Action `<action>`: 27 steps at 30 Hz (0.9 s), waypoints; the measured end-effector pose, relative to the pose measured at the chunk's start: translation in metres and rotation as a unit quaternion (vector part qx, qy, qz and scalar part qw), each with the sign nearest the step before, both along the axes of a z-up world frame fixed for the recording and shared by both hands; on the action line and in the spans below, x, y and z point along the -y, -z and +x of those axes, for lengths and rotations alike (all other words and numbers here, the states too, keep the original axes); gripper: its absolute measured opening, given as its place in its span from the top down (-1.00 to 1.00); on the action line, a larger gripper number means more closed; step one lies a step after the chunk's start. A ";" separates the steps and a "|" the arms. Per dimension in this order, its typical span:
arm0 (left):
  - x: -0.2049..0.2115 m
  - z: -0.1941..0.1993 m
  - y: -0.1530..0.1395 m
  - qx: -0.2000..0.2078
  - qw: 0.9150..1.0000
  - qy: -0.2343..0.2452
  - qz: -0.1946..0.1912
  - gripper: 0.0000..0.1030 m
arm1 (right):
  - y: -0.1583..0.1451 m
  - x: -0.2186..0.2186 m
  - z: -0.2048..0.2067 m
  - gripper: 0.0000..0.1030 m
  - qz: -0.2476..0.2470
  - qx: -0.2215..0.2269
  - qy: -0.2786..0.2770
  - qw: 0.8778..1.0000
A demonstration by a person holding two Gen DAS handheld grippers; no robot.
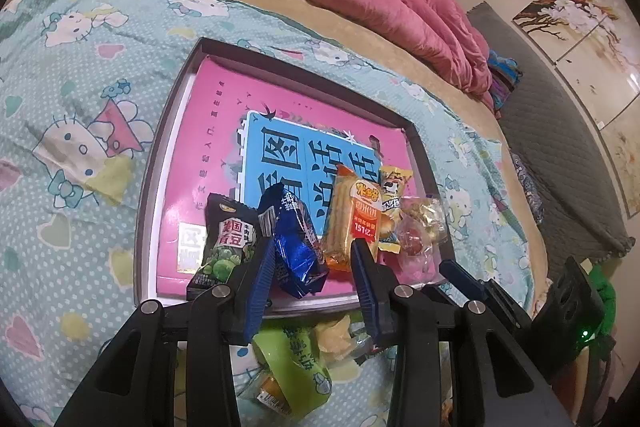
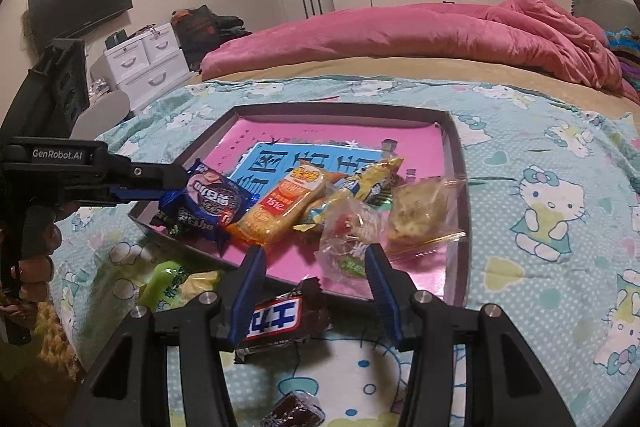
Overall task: Organize snacks
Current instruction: 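Open both tools to release the blue cookie bag and clear pastry bag in the tray, then withdraw both open tools from the tray toward the snacks lying beside it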
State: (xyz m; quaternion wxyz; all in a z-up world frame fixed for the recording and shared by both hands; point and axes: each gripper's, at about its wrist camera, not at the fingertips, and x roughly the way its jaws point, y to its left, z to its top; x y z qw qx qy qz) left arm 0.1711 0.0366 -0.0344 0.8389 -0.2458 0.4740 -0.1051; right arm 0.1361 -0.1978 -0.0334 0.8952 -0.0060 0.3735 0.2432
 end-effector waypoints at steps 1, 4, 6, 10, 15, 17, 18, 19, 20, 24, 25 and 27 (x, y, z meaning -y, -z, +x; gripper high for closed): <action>-0.001 -0.001 0.000 0.000 1.000 0.000 0.000 0.22 | 0.000 0.001 0.000 0.00 0.001 -0.001 0.002 1.000; 0.001 -0.004 -0.002 0.000 1.000 0.003 0.003 0.22 | -0.001 0.004 0.002 0.00 0.004 -0.003 0.007 1.000; 0.002 -0.007 -0.004 0.003 1.000 0.004 0.009 0.21 | -0.001 0.005 0.003 -0.01 0.004 -0.004 0.010 1.000; 0.008 -0.007 -0.002 -0.001 1.000 0.010 0.016 0.04 | -0.001 0.007 0.003 -0.01 0.009 -0.005 0.013 1.000; 0.027 -0.006 0.005 -0.008 0.999 0.033 0.026 -0.11 | 0.000 0.008 0.004 -0.01 0.008 -0.010 0.017 1.000; 0.030 -0.006 0.007 -0.010 0.999 0.033 0.029 -0.11 | -0.001 0.008 0.004 -0.01 0.008 -0.008 0.018 1.000; 0.031 -0.006 0.007 -0.011 0.999 0.033 0.027 -0.11 | -0.001 0.008 0.004 -0.01 0.008 -0.008 0.019 1.000; 0.031 -0.006 0.007 -0.011 0.999 0.033 0.026 -0.12 | -0.001 0.009 0.005 -0.01 0.009 -0.009 0.020 1.000; 0.031 -0.006 0.007 -0.011 0.999 0.033 0.027 -0.12 | 0.000 0.009 0.005 -0.01 0.009 -0.009 0.021 1.000; 0.032 -0.007 0.005 -0.008 0.999 0.035 0.028 -0.12 | 0.000 0.010 0.006 -0.02 0.009 -0.008 0.023 1.000; 0.033 -0.007 0.004 -0.006 0.999 0.035 0.029 -0.13 | 0.000 0.010 0.005 -0.02 0.009 -0.008 0.024 1.000; 0.034 -0.008 0.001 -0.002 0.999 0.037 0.030 -0.13 | -0.002 0.010 0.004 -0.02 0.007 -0.003 0.026 1.000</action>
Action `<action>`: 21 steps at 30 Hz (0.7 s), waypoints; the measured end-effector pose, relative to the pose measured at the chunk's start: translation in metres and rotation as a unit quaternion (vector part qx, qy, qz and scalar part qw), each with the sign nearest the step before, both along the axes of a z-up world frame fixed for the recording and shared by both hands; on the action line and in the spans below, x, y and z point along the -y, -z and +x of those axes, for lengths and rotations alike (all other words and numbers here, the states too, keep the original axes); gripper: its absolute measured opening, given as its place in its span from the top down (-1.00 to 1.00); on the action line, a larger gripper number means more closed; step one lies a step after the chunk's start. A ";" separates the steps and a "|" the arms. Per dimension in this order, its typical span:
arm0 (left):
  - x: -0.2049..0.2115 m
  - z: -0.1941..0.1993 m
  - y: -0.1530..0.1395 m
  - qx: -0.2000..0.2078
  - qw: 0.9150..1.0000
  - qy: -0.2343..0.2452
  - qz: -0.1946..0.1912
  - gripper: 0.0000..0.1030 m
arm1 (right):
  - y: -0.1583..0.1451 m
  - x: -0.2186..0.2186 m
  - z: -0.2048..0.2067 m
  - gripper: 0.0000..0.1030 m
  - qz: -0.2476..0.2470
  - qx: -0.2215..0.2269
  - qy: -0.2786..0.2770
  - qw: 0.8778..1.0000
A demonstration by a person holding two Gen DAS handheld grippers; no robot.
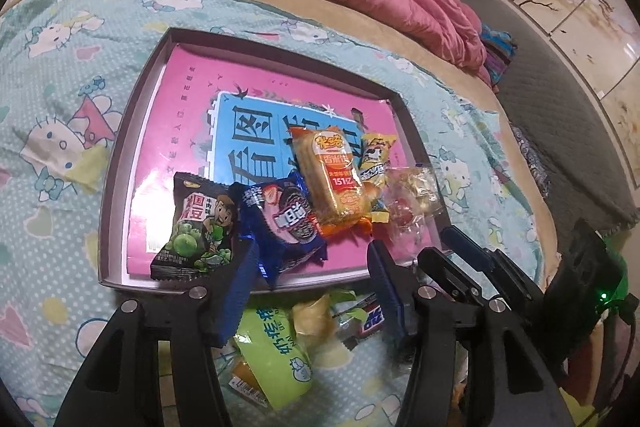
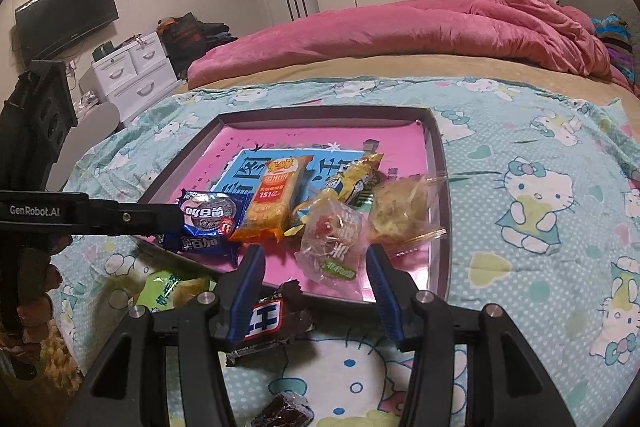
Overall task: Organize snacks
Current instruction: 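Withdraw both open tools from the tray toward the snacks lying beside it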
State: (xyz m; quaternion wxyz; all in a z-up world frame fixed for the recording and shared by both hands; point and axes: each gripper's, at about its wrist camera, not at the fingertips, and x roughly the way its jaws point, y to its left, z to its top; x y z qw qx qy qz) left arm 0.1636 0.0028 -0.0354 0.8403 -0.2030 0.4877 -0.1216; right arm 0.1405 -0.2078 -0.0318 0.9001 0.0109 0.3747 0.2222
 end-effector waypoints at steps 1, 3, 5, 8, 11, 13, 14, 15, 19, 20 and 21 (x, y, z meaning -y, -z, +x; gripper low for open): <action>0.000 -0.001 -0.001 0.001 1.000 0.001 0.001 -0.15 | -0.001 0.000 0.000 -0.03 -0.001 0.002 0.001 1.000; 0.002 -0.002 -0.003 0.002 1.000 0.004 0.004 -0.37 | -0.001 0.001 0.000 -0.11 -0.001 0.005 0.004 1.000; 0.003 -0.003 -0.006 0.006 1.000 0.005 0.003 -0.39 | -0.003 0.003 -0.001 -0.17 -0.001 0.009 0.007 1.000; 0.004 -0.005 -0.011 0.012 1.000 0.009 0.005 -0.39 | -0.006 0.004 -0.001 -0.17 -0.001 0.014 0.011 1.000; 0.004 -0.007 -0.017 0.021 1.000 0.012 0.010 -0.39 | -0.007 0.005 -0.001 -0.18 0.000 0.016 0.014 1.000; 0.003 -0.010 -0.020 0.027 0.999 0.013 0.016 -0.40 | -0.009 0.006 -0.001 -0.22 -0.001 0.020 0.017 1.000; 0.003 -0.010 -0.021 0.029 0.999 0.014 0.018 -0.40 | -0.010 0.007 -0.002 -0.29 -0.001 0.022 0.018 1.000; 0.002 -0.011 -0.023 0.032 0.999 0.014 0.020 -0.40 | -0.010 0.007 -0.002 -0.31 0.000 0.025 0.019 1.000; -0.005 -0.016 -0.027 0.037 0.999 0.009 0.021 -0.41 | -0.013 0.008 -0.003 -0.32 0.001 0.031 0.023 0.999; -0.006 -0.016 -0.028 0.037 0.999 0.008 0.021 -0.41 | -0.014 0.008 -0.003 -0.32 0.001 0.032 0.024 0.999; -0.008 -0.018 -0.030 0.039 0.999 0.006 0.021 -0.41 | -0.014 0.009 -0.004 -0.33 0.001 0.032 0.025 0.999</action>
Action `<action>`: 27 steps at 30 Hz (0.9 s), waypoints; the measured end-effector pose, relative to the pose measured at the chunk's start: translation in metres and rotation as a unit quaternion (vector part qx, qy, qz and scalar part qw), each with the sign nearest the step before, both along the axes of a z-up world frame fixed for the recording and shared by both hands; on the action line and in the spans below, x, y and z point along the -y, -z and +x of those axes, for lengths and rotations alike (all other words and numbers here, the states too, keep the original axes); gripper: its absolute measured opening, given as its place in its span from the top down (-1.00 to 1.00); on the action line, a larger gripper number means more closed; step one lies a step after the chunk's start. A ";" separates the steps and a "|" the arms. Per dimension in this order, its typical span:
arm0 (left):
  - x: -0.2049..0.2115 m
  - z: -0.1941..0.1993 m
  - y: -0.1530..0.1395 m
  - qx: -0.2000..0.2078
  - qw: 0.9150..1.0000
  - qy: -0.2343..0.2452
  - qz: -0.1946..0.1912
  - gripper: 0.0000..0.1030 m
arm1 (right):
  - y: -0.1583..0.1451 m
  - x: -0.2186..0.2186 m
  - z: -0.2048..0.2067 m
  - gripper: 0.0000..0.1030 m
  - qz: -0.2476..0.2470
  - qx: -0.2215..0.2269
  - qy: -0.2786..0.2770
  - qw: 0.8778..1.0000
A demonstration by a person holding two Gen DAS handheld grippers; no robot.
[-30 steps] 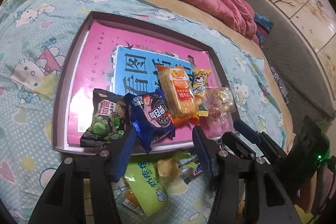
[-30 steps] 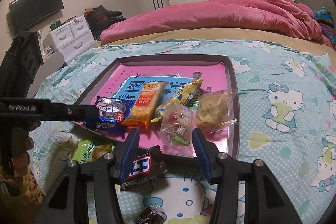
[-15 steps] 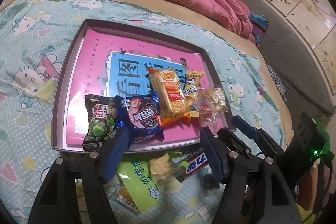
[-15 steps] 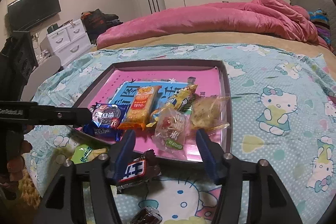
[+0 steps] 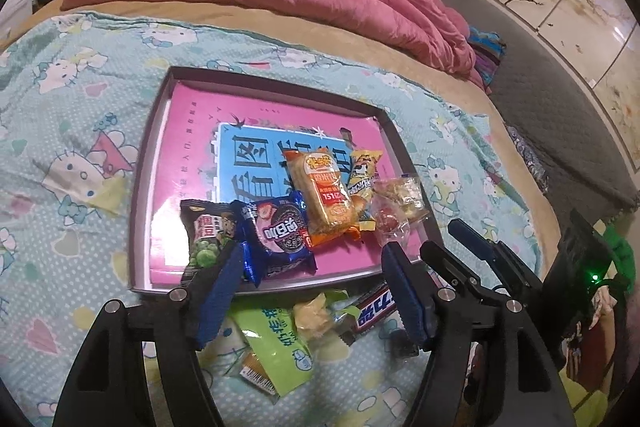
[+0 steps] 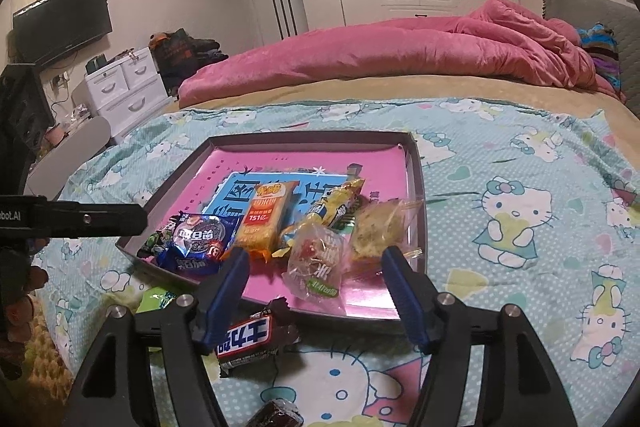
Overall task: Organize snacks
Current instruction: 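Withdraw both open tools from the tray toward the snacks lying beside it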
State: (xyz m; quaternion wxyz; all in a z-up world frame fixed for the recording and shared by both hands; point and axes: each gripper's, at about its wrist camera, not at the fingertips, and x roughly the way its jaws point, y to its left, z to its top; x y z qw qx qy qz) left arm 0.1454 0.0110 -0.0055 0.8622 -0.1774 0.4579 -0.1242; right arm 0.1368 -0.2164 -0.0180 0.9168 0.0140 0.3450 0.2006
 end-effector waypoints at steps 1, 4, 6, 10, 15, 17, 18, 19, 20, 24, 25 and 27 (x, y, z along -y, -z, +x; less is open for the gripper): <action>-0.001 -0.001 -0.001 0.002 1.000 -0.001 0.001 -0.41 | 0.000 0.000 0.000 -0.33 0.000 0.000 0.000 1.000; -0.006 -0.003 -0.004 0.004 1.000 -0.006 0.001 -0.41 | -0.001 0.001 -0.001 -0.33 0.001 0.003 0.002 1.000; -0.009 -0.004 -0.006 0.007 1.000 -0.009 -0.001 -0.41 | -0.002 0.001 -0.001 -0.34 0.002 0.005 0.003 1.000; -0.012 -0.006 -0.011 0.013 1.000 -0.010 -0.001 -0.41 | -0.004 0.000 -0.003 -0.36 -0.001 0.008 0.002 1.000; -0.013 -0.009 -0.015 0.021 1.000 -0.010 0.004 -0.41 | -0.008 -0.002 -0.006 -0.43 -0.003 0.017 -0.001 1.000; -0.013 -0.010 -0.016 0.023 1.000 -0.010 0.005 -0.41 | -0.009 -0.002 -0.007 -0.43 -0.004 0.019 -0.001 1.000; -0.014 -0.010 -0.017 0.022 1.000 -0.010 0.002 -0.41 | -0.010 -0.002 -0.008 -0.43 -0.005 0.020 -0.001 1.000; -0.015 -0.011 -0.017 0.022 1.000 -0.009 -0.004 -0.41 | -0.010 -0.002 -0.008 -0.43 -0.005 0.020 -0.001 1.000; -0.015 -0.011 -0.018 0.021 1.000 -0.007 -0.011 -0.41 | -0.011 -0.002 -0.009 -0.43 -0.005 0.019 -0.001 1.000; -0.013 -0.014 -0.022 0.028 1.000 -0.006 -0.001 -0.41 | -0.013 -0.003 -0.012 -0.43 -0.005 0.018 -0.003 1.000; -0.013 -0.015 -0.022 0.028 1.000 -0.006 -0.001 -0.42 | -0.013 -0.003 -0.013 -0.43 -0.006 0.019 -0.003 1.000; -0.012 -0.016 -0.022 0.026 1.000 -0.003 -0.003 -0.42 | -0.014 -0.004 -0.016 -0.43 -0.006 0.019 -0.004 1.000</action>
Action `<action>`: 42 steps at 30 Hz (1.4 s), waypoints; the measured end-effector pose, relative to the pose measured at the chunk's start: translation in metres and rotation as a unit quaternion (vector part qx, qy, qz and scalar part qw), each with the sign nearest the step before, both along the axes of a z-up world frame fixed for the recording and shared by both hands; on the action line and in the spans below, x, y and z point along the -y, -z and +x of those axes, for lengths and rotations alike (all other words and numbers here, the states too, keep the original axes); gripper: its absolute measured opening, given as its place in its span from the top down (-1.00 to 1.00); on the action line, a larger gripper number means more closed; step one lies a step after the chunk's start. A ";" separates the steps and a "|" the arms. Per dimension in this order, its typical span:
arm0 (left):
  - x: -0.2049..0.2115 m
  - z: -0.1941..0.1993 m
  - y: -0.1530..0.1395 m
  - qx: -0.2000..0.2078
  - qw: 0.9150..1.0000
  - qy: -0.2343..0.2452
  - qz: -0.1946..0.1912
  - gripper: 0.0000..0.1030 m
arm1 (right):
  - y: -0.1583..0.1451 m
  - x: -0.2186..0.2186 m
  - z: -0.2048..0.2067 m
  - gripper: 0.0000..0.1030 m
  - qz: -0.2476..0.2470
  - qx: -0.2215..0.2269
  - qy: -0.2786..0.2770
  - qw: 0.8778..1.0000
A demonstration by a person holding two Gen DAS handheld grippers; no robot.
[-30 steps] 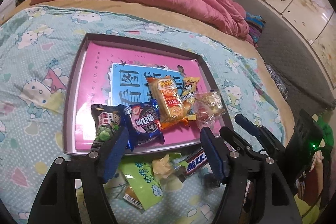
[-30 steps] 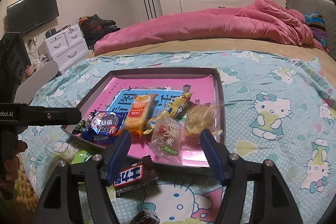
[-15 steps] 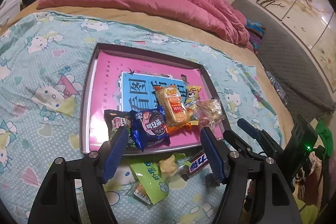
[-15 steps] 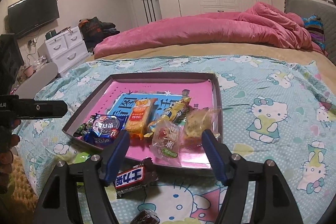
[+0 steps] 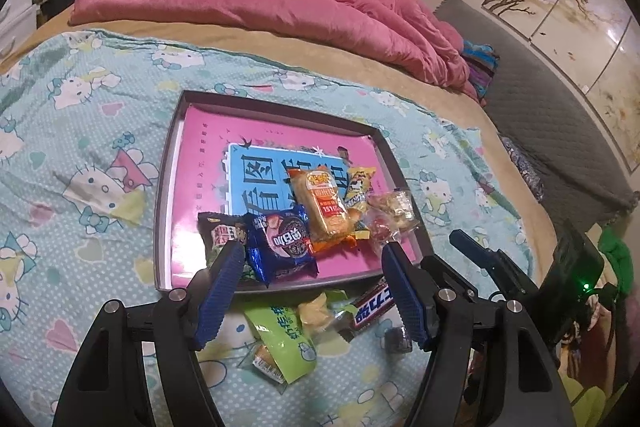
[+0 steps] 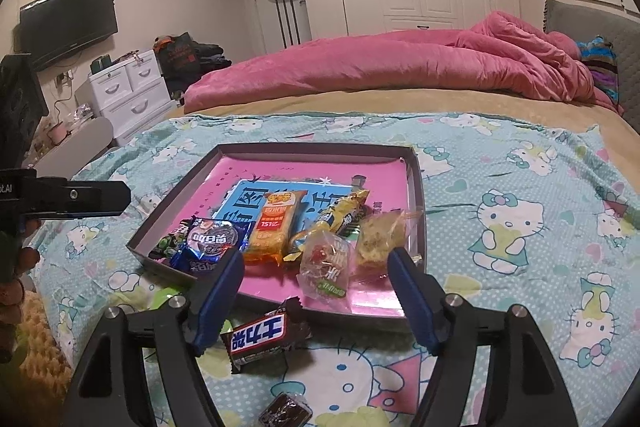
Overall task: Organize snacks
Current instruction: 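Withdraw both open tools from the tray toward the snacks lying beside it, then grasp the clear wafer pack with the left tool while the right tool grasps the dark round chocolate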
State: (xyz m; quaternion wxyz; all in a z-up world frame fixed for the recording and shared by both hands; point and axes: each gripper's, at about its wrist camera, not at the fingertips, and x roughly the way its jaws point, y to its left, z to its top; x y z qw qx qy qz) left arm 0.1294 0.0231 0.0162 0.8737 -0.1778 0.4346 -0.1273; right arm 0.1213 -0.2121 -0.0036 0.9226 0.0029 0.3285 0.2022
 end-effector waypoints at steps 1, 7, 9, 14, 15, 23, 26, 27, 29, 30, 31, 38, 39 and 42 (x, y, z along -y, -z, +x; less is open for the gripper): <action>0.000 -0.001 0.000 0.000 1.000 0.001 0.000 -0.42 | 0.000 0.000 -0.001 -0.43 0.000 -0.002 -0.002 1.000; 0.001 -0.005 0.000 0.000 1.000 0.004 0.010 -0.42 | 0.001 -0.003 -0.010 -0.44 -0.007 -0.008 -0.005 1.000; 0.000 -0.007 0.001 -0.002 1.000 0.005 0.013 -0.42 | 0.002 -0.003 -0.012 -0.44 -0.009 -0.009 -0.005 1.000; 0.001 -0.013 0.003 -0.001 1.000 0.004 0.029 -0.42 | 0.004 -0.006 -0.016 -0.44 -0.012 -0.017 -0.008 1.000; 0.001 -0.014 0.004 -0.002 1.000 0.002 0.030 -0.42 | 0.005 -0.006 -0.017 -0.44 -0.014 -0.017 -0.009 1.000; 0.001 -0.023 0.012 -0.011 0.999 0.005 0.043 -0.53 | 0.008 -0.011 -0.024 -0.44 -0.021 -0.028 -0.017 0.999; 0.004 -0.026 0.014 -0.013 0.999 0.010 0.045 -0.53 | 0.009 -0.010 -0.025 -0.44 -0.022 -0.032 -0.016 0.999; 0.005 -0.027 0.014 -0.013 0.999 0.013 0.049 -0.53 | 0.009 -0.010 -0.025 -0.44 -0.023 -0.033 -0.014 0.999; 0.007 -0.029 0.014 -0.012 0.998 0.015 0.052 -0.54 | 0.009 -0.009 -0.025 -0.44 -0.024 -0.034 -0.012 0.999; 0.008 -0.030 0.014 -0.012 0.998 0.015 0.052 -0.54 | 0.009 -0.009 -0.025 -0.44 -0.024 -0.034 -0.010 0.999; 0.008 -0.030 0.014 -0.012 0.998 0.016 0.052 -0.54 | 0.009 -0.008 -0.025 -0.44 -0.024 -0.034 -0.009 0.999; 0.010 -0.036 0.020 -0.024 0.998 0.021 0.057 -0.54 | 0.011 -0.007 -0.029 -0.44 -0.032 -0.042 -0.005 0.999; 0.010 -0.037 0.022 -0.027 0.998 0.022 0.058 -0.54 | 0.012 -0.007 -0.029 -0.44 -0.033 -0.044 -0.004 0.998; 0.009 -0.040 0.027 -0.034 0.997 0.027 0.062 -0.54 | 0.014 -0.007 -0.030 -0.45 -0.037 -0.052 -0.005 0.998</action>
